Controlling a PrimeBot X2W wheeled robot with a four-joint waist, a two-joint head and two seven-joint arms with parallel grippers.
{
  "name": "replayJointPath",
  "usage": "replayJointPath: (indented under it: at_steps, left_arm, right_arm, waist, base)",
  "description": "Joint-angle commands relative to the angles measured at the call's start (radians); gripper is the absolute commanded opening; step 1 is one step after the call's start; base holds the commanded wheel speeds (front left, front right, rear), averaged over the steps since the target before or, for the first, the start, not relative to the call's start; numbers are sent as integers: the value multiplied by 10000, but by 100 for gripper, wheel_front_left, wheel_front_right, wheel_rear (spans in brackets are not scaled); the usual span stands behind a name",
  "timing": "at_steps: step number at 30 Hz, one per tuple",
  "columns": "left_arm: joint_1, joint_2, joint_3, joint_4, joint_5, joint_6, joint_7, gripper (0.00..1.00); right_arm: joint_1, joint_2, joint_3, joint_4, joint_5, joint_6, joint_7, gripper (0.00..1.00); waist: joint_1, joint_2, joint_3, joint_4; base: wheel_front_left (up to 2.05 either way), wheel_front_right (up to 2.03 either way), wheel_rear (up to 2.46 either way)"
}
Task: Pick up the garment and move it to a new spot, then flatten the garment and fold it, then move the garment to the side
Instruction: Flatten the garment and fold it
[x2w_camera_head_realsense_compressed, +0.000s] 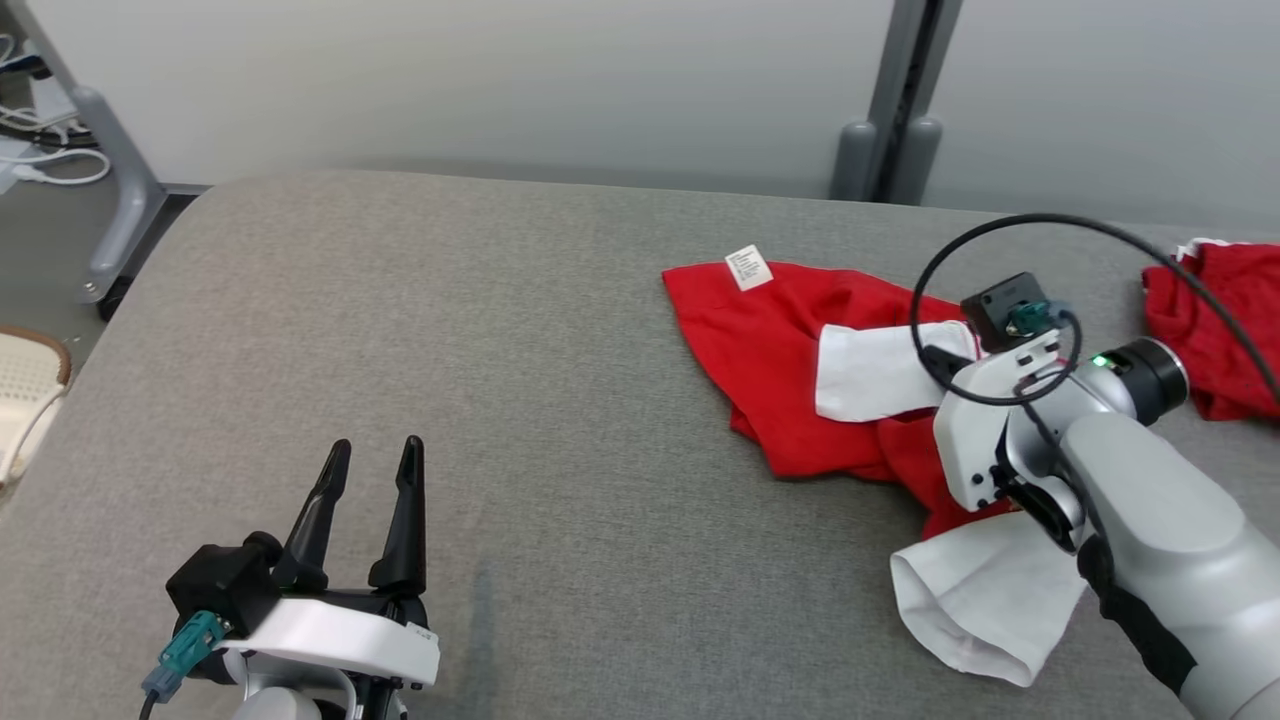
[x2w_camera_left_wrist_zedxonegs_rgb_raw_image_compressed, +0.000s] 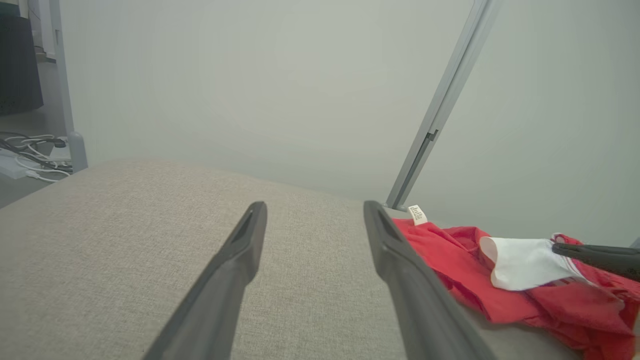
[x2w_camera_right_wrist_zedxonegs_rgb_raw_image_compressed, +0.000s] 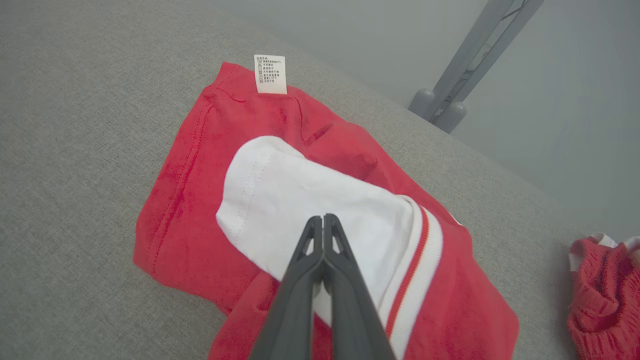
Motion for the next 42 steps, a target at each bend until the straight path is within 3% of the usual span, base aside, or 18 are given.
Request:
replayJointPath:
  at_steps: [1, 2, 4, 18, 25, 32, 42]
  left_arm:
    - [10, 70, 34, -13, 33, 18, -17, 100]
    - [21, 88, 33, -13, 37, 26, -17, 100]
    - [27, 125, 49, -28, 45, 46, -17, 100]
    - [190, 361, 50, -178, 26, 155, 38, 100]
    - [307, 483, 56, -316, 6, 232, 50, 100]
    - [242, 497, -28, -372, -18, 211, 55, 100]
    - [403, 548, 48, -333, -116, 252, 27, 100]
  right_arm:
    - [103, -95, -120, -121, 78, 0, -200, 0]
    - [168, -109, -208, -227, 95, 0, -355, 0]
    - [280, -171, -404, -457, 134, 0, -655, 100]
    - [2578, -611, -2792, -3905, 392, 2, -2557, 100]
    - [4770, -92, -4429, -6153, 126, 2, -3161, 100]
    - [6589, 569, -5385, -7599, -131, 2, -3580, 100]
    - [8135, 1316, -6109, -8215, -714, 2, -3764, 100]
  waist:
    - [0, -1, -30, -171]
    - [0, -1, -45, -256]
    - [0, -1, -77, -425]
    - [0, -1, -255, -1537]
    - [0, -1, -323, -1892]
    - [0, -1, -246, -1982]
    - [0, -1, -296, -2173]
  base:
    - [0, 0, 0]
    - [0, 0, 0]
    - [0, 0, 0]
    - [0, 0, 0]
    - [0, 0, 0]
    - [0, 0, 0]
    - [0, 0, 0]
